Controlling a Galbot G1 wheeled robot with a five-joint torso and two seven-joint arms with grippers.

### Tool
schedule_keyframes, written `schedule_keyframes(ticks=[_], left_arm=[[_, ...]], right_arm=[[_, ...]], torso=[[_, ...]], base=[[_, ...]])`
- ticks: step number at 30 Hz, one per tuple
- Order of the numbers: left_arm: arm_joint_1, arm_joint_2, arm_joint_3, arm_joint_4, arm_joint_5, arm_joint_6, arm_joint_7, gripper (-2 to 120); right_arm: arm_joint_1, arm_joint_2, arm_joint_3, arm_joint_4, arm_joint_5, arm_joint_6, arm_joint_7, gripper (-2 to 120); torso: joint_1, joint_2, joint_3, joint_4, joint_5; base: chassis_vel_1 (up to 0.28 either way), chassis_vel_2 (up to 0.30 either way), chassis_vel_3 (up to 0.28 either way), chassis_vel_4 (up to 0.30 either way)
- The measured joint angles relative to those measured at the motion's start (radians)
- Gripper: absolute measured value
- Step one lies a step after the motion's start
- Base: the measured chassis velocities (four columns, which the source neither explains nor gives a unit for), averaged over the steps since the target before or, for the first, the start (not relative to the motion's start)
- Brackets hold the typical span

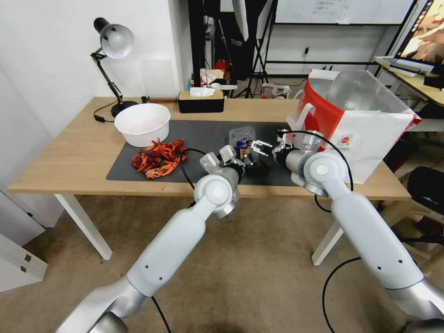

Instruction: Close the takeout container lid, then place the container into the takeout bag.

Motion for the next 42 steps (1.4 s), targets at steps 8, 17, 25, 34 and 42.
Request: schedule_keyframes(ticks=[8,17,25,34,42], left_arm=[[0.003,0.002,0.001,-0.007,-0.002,0.000,-0.001,0],[0.009,0.007,-0.005,-0.012,-0.003,0.000,-0.001,0],[0.009,0.009,-0.005,-0.018,-0.005,0.000,-0.001,0],[0.007,0.010,-0.001,-0.027,-0.011,-0.001,-0.001,0],[0.006,0.011,0.001,-0.032,-0.014,-0.002,-0.001,0]], right_arm=[[0.034,0.000,-0.036,-0.033,0.000,-0.019,-0.008,100],[0.073,0.019,-0.064,-0.082,0.004,-0.026,-0.008,100],[0.108,0.039,-0.087,-0.135,-0.001,-0.028,-0.015,100],[0.145,0.054,-0.102,-0.199,-0.012,-0.037,-0.018,100],[0.158,0.057,-0.104,-0.224,-0.003,-0.044,-0.027,100]], torso=[[0.000,0.000,0.000,0.0000,0.0000],[0.000,0.000,0.000,0.0001,0.0001],[0.000,0.000,0.000,0.0000,0.0000],[0.000,0.000,0.000,0.0000,0.0000],[0.000,0.000,0.000,0.0000,0.0000]], base=[[0.000,0.000,0.000,0.000],[0.000,0.000,0.000,0.000],[0.000,0.000,0.000,0.000],[0.000,0.000,0.000,0.000],[0.000,0.000,0.000,0.000]])
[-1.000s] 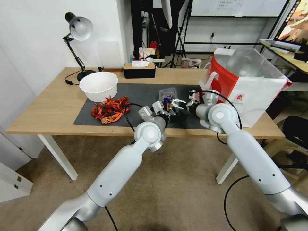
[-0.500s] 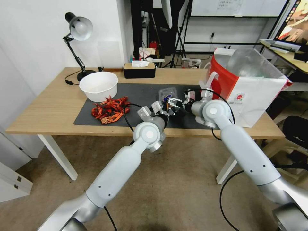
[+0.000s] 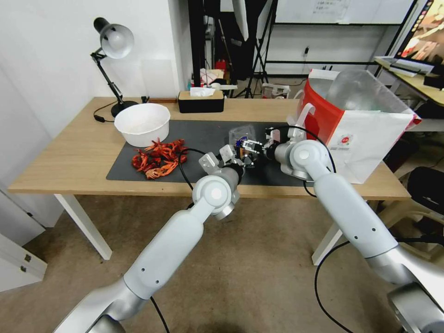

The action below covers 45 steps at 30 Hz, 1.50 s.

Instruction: Close the takeout container lid, then place the container into the takeout bag.

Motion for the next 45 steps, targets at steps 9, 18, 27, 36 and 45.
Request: schedule_keyframes(ticks=[9,18,27,36,45], left_arm=[[-0.001,0.007,0.006,-0.005,-0.004,0.000,-0.001,0],[0.001,0.007,0.007,-0.008,-0.005,-0.001,-0.004,0],[0.003,0.004,0.010,-0.010,-0.005,-0.001,-0.005,0],[0.002,0.001,0.016,-0.014,-0.003,-0.001,-0.006,0],[0.001,0.001,0.017,-0.018,-0.003,-0.001,-0.008,0]], right_arm=[[-0.012,0.012,0.001,-0.004,0.000,-0.003,-0.009,100],[-0.015,0.020,0.006,-0.011,0.004,-0.003,-0.009,100],[-0.014,0.023,0.004,-0.021,0.005,-0.003,-0.015,100],[-0.019,0.022,0.004,-0.018,0.002,0.002,-0.025,93],[-0.024,0.021,0.004,-0.010,-0.001,0.003,-0.027,65]], torso=[[0.000,0.000,0.000,0.0001,0.0002],[0.000,0.000,0.000,0.0000,0.0000],[0.000,0.000,0.000,0.0000,0.0000],[0.000,0.000,0.000,0.0000,0.0001],[0.000,0.000,0.000,0.0000,0.0000]], base=[[0.000,0.000,0.000,0.000],[0.000,0.000,0.000,0.000],[0.000,0.000,0.000,0.000],[0.000,0.000,0.000,0.000],[0.000,0.000,0.000,0.000]])
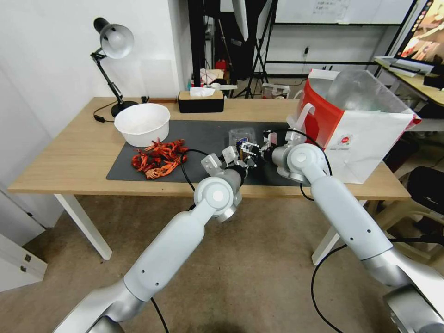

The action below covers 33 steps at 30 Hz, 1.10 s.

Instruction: Close the takeout container lid, then place the container into the takeout bag.

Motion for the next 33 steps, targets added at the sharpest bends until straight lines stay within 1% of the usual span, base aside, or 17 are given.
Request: schedule_keyframes(ticks=[1,2,4,5,8,9,12,13,15,16,18,19,29,31,32,33], left_arm=[[0.000,0.000,0.000,-0.001,0.000,0.000,0.000,0],[0.000,0.000,0.000,-0.001,0.000,0.000,0.000,0],[0.000,0.000,0.001,-0.003,0.000,0.000,-0.001,0],[0.000,0.000,0.001,-0.003,0.000,0.000,-0.001,0],[0.000,0.000,0.002,-0.008,0.001,-0.001,-0.001,0],[0.000,0.000,0.002,-0.008,0.001,-0.001,-0.001,0],[-0.001,0.000,0.003,-0.010,0.001,-0.002,-0.001,0],[-0.001,0.000,0.003,-0.010,0.001,-0.002,-0.001,0],[-0.001,0.000,0.005,-0.012,0.002,-0.003,-0.001,0],[-0.001,0.000,0.005,-0.012,0.002,-0.003,-0.001,0],[-0.002,0.000,0.006,-0.012,0.002,-0.004,-0.001,0],[-0.003,0.000,0.006,-0.012,0.002,-0.004,-0.001,0],[-0.004,0.009,0.002,-0.022,0.002,-0.006,0.003,0],[-0.004,0.032,-0.012,-0.036,0.004,-0.013,0.005,0],[-0.006,0.039,-0.021,-0.041,0.007,-0.019,0.006,0],[-0.006,0.039,-0.021,-0.041,0.007,-0.019,0.006,0]], right_arm=[[-0.001,0.000,0.000,0.001,0.000,0.000,0.000,61],[-0.001,0.000,0.000,0.001,0.000,0.000,0.000,61],[-0.002,-0.001,0.000,0.005,-0.001,0.000,0.001,51],[-0.002,-0.001,0.000,0.005,-0.001,0.000,0.001,51],[-0.003,-0.002,-0.001,0.010,-0.001,0.000,0.003,36],[-0.003,-0.002,-0.001,0.010,-0.001,0.000,0.003,36],[-0.007,-0.006,-0.001,0.017,-0.001,0.001,0.006,21],[-0.007,-0.006,-0.001,0.017,-0.001,0.001,0.006,21],[-0.011,-0.008,0.000,0.023,-0.001,0.001,0.008,11],[-0.011,-0.008,0.000,0.023,-0.001,0.001,0.008,11],[-0.013,-0.009,0.001,0.029,0.001,0.001,0.012,2],[-0.013,-0.010,0.003,0.032,0.002,0.001,0.014,0],[-0.019,-0.021,0.012,0.048,0.015,0.001,0.017,0],[-0.023,-0.034,0.020,0.053,0.019,0.000,0.021,0],[-0.027,-0.038,0.017,0.053,0.021,-0.006,0.023,0],[-0.027,-0.038,0.017,0.053,0.021,-0.006,0.023,0]], torso=[[0.000,0.000,0.000,0.0000,0.0000],[0.000,0.000,0.000,0.0000,0.0000],[0.000,0.000,0.000,0.0000,0.0000],[0.000,0.000,0.000,0.0000,0.0000],[0.000,0.000,0.000,0.0000,0.0000],[0.000,0.000,0.000,0.0000,0.0000],[0.000,0.000,0.000,0.0000,0.0000],[0.000,0.000,0.000,0.0000,0.0000],[0.000,0.000,0.000,0.0000,0.0000],[0.000,0.000,0.000,0.0000,0.0000],[0.000,0.000,0.000,0.0000,0.0000],[0.000,0.000,0.000,0.0000,0.0000],[0.000,0.000,0.000,-0.0001,0.0001],[0.000,0.000,0.000,-0.0001,-0.0001],[0.000,0.000,0.000,0.0000,-0.0015],[0.000,0.000,0.000,0.0000,-0.0015]], base=[[0.000,0.000,0.000,0.000],[0.000,0.000,0.000,0.000],[0.000,0.000,0.000,0.000],[0.000,0.000,0.000,0.000],[0.000,0.000,0.000,0.000],[0.000,0.000,0.000,0.000],[0.000,0.000,0.000,0.000],[0.000,0.000,0.000,0.000],[0.000,0.000,0.000,0.000],[0.000,0.000,0.000,0.000],[0.000,0.000,0.000,0.000],[0.000,0.000,0.000,0.000],[0.000,0.000,0.000,0.000],[0.000,0.000,0.000,0.000],[0.000,0.000,0.000,0.000],[0.000,0.000,0.000,0.000]])
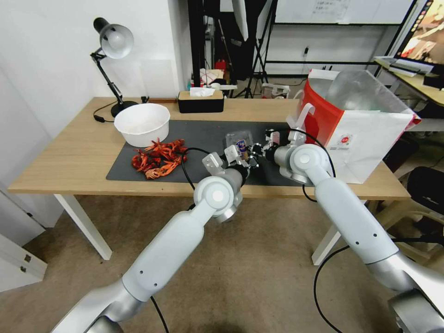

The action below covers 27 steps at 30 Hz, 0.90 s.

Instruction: Close the takeout container lid, then place the container into the takeout bag.

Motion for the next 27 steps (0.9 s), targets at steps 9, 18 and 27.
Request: schedule_keyframes(ticks=[9,18,27], left_arm=[[0.004,0.083,0.009,-0.061,-0.007,0.007,0.033,0],[0.087,0.127,-0.021,-0.124,0.040,0.008,0.065,0],[0.171,0.175,-0.052,-0.184,0.137,0.007,0.112,1]], right_arm=[[-0.062,-0.057,0.082,0.069,0.028,0.004,0.016,0],[-0.073,-0.069,0.095,0.089,0.042,0.010,0.014,0],[-0.078,-0.078,0.106,0.119,0.056,0.020,0.008,0]], torso=[[0.000,0.000,0.000,-0.0002,0.0017],[0.000,0.000,0.000,0.0000,0.0015],[0.000,0.000,0.000,0.0000,0.0014]], base=[[0.000,0.000,0.000,0.000],[0.000,0.000,0.000,0.000],[0.000,0.000,0.000,0.000]])
